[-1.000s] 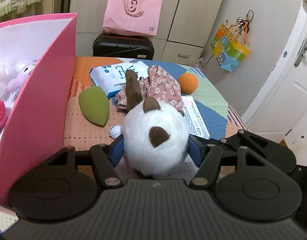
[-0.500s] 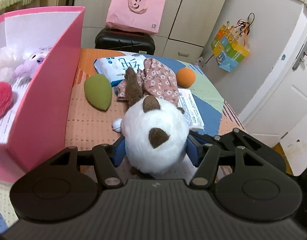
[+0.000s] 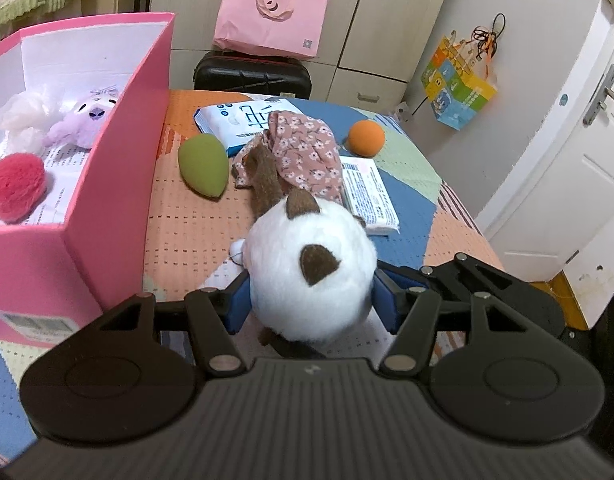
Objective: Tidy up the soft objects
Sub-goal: 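Lift the white plush cat with the left gripper and carry it over the box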
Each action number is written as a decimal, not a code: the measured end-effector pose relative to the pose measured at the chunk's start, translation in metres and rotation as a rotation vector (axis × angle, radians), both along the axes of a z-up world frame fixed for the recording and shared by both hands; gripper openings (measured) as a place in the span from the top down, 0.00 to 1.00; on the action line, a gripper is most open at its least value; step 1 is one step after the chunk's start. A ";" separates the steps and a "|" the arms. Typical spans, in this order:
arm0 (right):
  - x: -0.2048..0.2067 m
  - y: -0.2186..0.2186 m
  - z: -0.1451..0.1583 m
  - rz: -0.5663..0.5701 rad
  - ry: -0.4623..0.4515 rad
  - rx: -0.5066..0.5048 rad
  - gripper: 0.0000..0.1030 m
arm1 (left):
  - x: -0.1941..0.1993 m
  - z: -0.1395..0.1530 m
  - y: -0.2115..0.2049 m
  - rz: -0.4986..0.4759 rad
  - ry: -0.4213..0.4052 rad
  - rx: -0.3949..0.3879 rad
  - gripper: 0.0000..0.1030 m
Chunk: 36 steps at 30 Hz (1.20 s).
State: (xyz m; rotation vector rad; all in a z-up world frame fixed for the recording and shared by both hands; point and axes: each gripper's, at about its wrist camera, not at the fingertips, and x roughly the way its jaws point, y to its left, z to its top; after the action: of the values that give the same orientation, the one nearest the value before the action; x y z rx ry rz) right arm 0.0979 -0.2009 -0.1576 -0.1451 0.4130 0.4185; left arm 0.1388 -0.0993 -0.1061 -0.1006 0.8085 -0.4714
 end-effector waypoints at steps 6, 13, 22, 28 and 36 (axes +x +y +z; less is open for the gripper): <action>0.004 -0.011 0.011 0.000 0.083 0.076 0.32 | -0.012 0.003 0.005 -0.016 0.015 -0.014 0.42; -0.004 -0.009 0.016 -0.011 0.135 0.105 0.33 | -0.024 0.006 0.008 -0.043 0.014 -0.020 0.42; -0.030 -0.003 0.031 -0.024 0.127 0.084 0.32 | -0.045 0.010 0.015 -0.070 0.024 -0.046 0.42; -0.049 0.005 0.043 -0.030 0.095 0.054 0.33 | -0.062 0.022 0.021 -0.083 -0.007 -0.055 0.42; -0.076 0.021 0.066 -0.025 0.052 0.005 0.33 | -0.087 0.043 0.037 -0.094 -0.035 -0.076 0.42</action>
State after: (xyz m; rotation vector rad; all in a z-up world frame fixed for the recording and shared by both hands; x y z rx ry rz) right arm 0.0222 -0.1803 -0.0916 -0.1241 0.4645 0.3993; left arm 0.0514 -0.0620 -0.0633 -0.1246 0.7631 -0.5916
